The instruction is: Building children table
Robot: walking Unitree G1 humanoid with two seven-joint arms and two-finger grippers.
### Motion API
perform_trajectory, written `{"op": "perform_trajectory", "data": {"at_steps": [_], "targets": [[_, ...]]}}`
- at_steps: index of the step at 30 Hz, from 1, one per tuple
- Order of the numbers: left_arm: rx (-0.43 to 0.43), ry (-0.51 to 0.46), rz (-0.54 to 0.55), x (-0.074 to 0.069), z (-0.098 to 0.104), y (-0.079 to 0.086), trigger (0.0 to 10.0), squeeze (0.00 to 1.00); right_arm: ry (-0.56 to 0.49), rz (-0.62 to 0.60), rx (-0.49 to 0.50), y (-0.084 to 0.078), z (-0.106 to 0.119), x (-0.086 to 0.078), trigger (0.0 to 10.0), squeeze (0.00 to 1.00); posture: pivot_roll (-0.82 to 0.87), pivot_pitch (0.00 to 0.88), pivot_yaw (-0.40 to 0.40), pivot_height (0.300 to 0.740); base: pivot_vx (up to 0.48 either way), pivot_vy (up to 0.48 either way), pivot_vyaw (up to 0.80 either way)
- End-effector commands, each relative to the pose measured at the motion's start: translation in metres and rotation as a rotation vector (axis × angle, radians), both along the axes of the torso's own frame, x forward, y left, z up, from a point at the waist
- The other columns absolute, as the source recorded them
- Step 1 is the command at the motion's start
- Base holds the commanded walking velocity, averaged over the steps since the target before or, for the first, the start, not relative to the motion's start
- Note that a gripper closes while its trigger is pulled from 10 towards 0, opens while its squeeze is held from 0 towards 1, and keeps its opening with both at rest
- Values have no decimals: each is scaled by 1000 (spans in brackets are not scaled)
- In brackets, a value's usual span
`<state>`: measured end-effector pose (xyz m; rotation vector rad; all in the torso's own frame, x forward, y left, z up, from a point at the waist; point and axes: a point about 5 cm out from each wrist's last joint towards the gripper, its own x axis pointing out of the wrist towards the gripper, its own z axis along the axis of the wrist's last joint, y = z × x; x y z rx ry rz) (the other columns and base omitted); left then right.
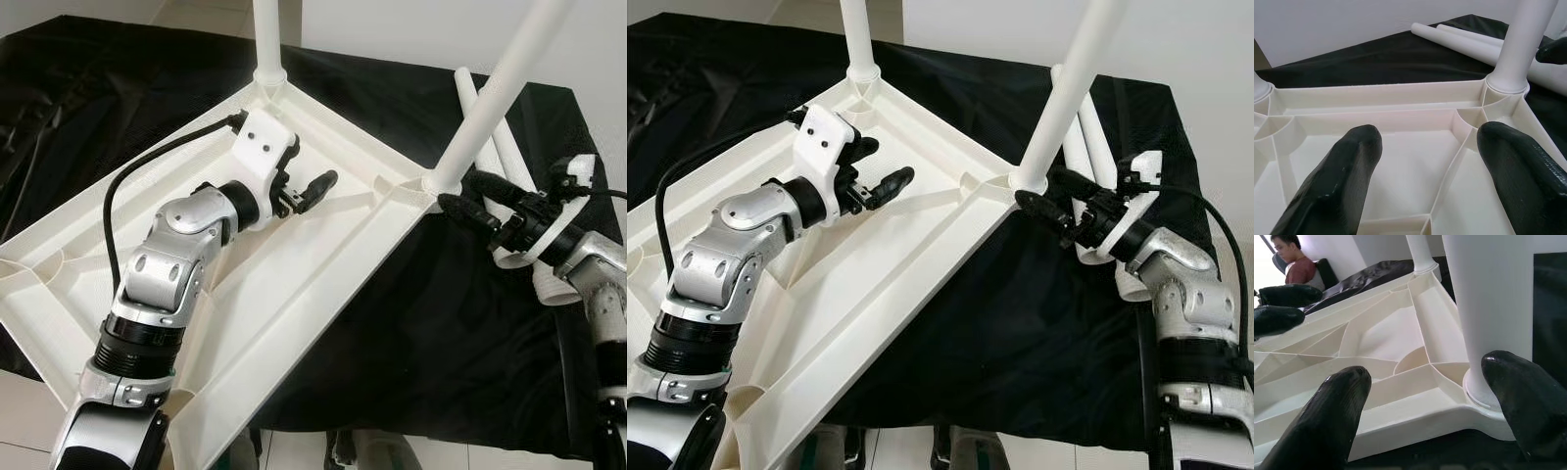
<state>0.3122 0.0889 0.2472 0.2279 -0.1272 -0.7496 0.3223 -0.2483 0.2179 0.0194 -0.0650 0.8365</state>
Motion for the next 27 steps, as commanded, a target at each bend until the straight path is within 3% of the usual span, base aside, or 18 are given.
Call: {"op": "perform_trajectory", "data": {"at_steps": [1, 12, 17, 24, 27], "targets": [[2, 9, 3, -4, -2, -2, 10000, 0, 31, 26, -27, -1, -5, 3, 10000, 0, 61, 197, -42, 740, 0, 0, 0], [23, 23, -16, -13, -4, 0, 10000, 0, 40, 57, 4, 10, 7, 37, 10000, 0, 83, 225, -56, 740, 0, 0, 0], [36, 48, -42, -15, -7, -3, 10000, 0, -40, -54, 140, 25, 23, 57, 10000, 0, 81, 226, -53, 740, 0, 0, 0], [53, 112, -117, -21, -13, -9, 10000, 0, -146, -151, 251, 29, 28, 58, 10000, 0, 73, 217, -34, 740, 0, 0, 0], [70, 163, -117, -19, -18, -11, 10000, 0, -213, -210, 243, 27, 27, 54, 10000, 0, 65, 211, -25, 740, 0, 0, 0]]}}
